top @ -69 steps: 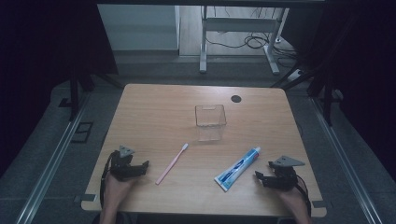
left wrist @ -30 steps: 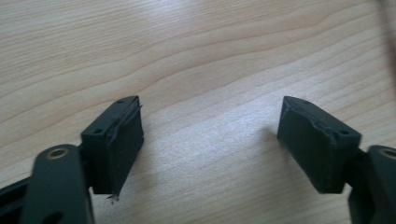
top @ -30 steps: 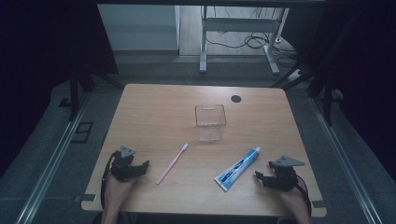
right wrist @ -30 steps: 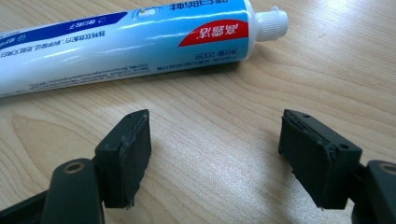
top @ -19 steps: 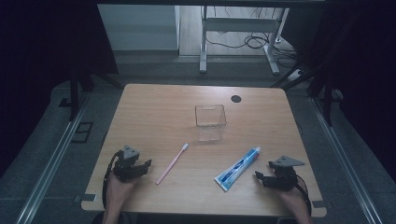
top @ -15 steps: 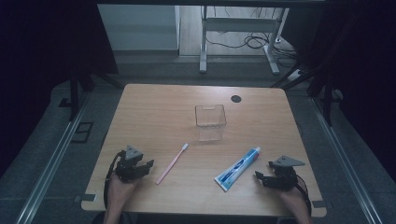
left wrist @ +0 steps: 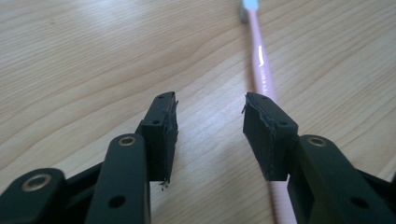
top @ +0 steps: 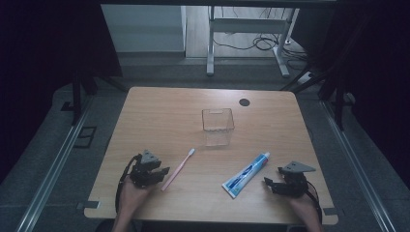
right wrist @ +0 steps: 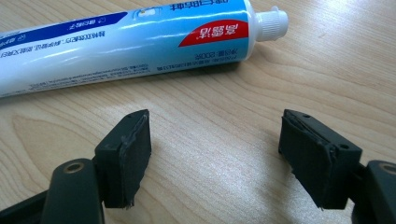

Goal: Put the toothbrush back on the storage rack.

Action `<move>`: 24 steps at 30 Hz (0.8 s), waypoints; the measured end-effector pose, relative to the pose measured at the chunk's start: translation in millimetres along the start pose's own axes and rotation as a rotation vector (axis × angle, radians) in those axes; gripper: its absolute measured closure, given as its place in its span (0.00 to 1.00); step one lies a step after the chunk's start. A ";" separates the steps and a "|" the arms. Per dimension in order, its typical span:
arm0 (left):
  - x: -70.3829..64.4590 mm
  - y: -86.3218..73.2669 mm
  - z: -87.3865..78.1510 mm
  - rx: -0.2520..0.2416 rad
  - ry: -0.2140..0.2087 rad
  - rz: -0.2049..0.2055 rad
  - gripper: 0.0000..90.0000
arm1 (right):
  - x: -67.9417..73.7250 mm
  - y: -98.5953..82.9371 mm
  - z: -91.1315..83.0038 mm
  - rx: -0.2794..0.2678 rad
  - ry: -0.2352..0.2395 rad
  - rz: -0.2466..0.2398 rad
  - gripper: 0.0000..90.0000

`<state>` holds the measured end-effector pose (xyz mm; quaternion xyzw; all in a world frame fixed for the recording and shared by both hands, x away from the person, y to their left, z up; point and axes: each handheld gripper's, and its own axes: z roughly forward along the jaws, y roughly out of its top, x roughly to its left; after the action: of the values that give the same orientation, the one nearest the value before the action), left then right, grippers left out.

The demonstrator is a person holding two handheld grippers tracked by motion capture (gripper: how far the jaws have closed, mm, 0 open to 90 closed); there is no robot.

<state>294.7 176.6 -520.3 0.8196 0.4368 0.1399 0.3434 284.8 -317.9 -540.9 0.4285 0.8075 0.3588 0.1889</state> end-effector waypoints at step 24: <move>-12.9 44.6 19.7 0.207 -0.087 0.044 0.64 | 0.2 0.0 -0.2 0.002 0.000 0.003 0.28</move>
<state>325.3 140.4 -503.1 0.8654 0.4154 0.0660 0.2721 284.6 -317.8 -540.8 0.4298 0.8073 0.3582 0.1878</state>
